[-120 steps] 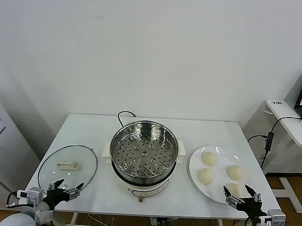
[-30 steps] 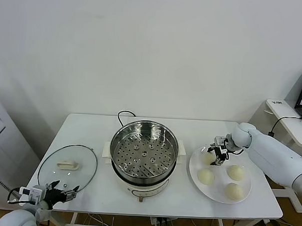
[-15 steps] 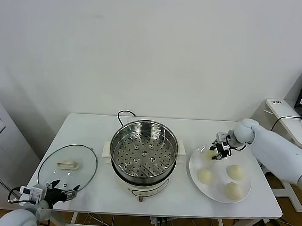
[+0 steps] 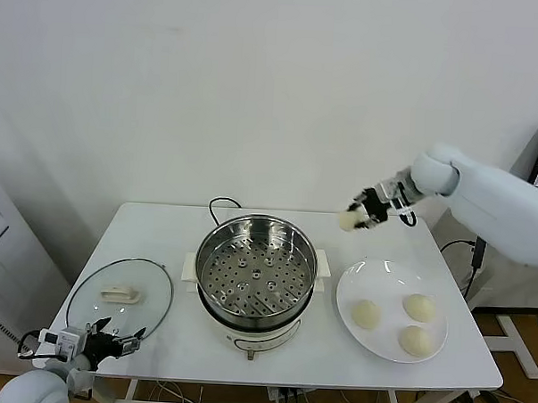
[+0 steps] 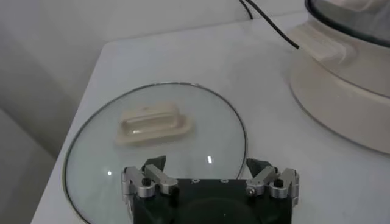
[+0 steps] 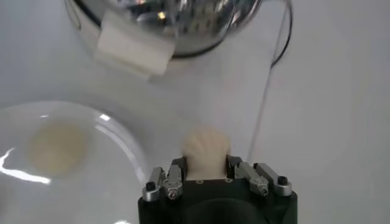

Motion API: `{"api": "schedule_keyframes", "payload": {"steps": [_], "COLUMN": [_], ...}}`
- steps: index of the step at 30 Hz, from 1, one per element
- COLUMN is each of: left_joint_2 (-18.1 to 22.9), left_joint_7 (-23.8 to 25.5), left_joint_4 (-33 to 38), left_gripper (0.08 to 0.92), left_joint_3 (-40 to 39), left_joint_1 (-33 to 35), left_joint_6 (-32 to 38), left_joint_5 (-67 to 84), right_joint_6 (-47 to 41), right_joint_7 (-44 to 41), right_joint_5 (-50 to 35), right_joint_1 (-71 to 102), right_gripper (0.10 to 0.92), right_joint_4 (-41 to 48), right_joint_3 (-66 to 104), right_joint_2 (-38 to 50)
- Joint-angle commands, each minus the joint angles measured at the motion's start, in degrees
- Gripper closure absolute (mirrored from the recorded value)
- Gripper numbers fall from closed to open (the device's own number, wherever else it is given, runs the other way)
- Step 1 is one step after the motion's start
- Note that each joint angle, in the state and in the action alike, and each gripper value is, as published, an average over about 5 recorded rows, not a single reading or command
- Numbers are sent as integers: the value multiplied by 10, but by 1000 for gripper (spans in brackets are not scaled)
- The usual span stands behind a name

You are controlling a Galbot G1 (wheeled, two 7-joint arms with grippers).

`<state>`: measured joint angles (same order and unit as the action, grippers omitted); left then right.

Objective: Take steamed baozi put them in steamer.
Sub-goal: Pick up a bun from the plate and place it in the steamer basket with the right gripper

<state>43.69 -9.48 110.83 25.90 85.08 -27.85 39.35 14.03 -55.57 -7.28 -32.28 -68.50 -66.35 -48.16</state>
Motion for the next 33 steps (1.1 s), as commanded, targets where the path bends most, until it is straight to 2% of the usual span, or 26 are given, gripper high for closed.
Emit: {"api": "schedule_keyframes", "payload": {"steps": [1,7,17,24,33], "left_joint_2": [-2,-5,-9,-11,-12], "left_joint_7": [-1,-2,-2,-1,-1], "left_joint_4": [1,0,-9,-19,-22], "left_gripper": [177,177,177,177,177], "left_joint_3": [-1,-1,-1,-2,-4], "left_joint_1": [-2,-5,-10,-15,-20], "left_joint_6": [0,-1,0,1,0], "left_joint_5": [0,1,3,3,2], "right_joint_6": [155,252,336,358,360], "right_joint_7": [-9,-14,-10,15,33], "right_joint_5": [-15,39,211,356,410], "right_joint_1": [-90,-62,-5,51,102], "right_gripper": [609,604,603,607,606], "right_joint_4": [2,-1,-20,-11,9], "right_joint_3": [-55,-45,-18,40,68], "right_joint_2": [-95,-138,-165,-182,-211]}}
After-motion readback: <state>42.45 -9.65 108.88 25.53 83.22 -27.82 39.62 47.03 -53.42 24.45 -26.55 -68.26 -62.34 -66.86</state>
